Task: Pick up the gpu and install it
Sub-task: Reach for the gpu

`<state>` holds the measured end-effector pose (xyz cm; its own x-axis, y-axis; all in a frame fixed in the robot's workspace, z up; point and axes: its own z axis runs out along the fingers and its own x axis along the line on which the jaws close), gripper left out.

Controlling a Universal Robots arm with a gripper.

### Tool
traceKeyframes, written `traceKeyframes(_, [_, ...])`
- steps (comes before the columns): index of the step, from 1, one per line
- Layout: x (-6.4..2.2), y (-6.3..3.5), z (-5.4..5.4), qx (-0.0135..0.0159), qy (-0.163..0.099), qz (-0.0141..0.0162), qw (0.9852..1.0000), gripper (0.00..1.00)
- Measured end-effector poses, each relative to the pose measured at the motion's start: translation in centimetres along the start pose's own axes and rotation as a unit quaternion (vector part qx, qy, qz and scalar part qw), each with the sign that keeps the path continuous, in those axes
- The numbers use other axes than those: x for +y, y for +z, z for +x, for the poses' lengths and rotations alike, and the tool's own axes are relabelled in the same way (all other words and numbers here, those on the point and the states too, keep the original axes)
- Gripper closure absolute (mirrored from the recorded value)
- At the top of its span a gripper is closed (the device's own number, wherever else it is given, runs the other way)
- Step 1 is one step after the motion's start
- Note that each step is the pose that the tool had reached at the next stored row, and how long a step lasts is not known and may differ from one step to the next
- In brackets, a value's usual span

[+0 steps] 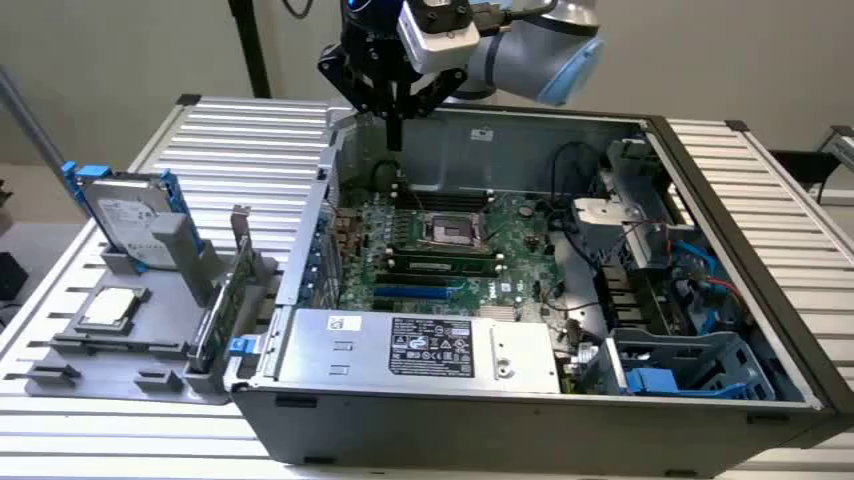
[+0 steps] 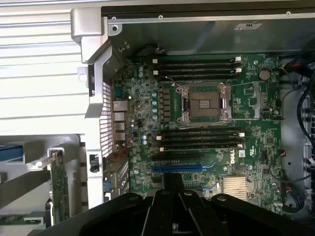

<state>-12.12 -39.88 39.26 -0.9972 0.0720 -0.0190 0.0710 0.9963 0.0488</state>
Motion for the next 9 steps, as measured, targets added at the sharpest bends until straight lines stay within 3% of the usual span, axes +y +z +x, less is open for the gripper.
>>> traceKeyframes(9, [0.0, 0.0, 0.0, 0.0, 0.0, 0.0, 1.0, 0.89])
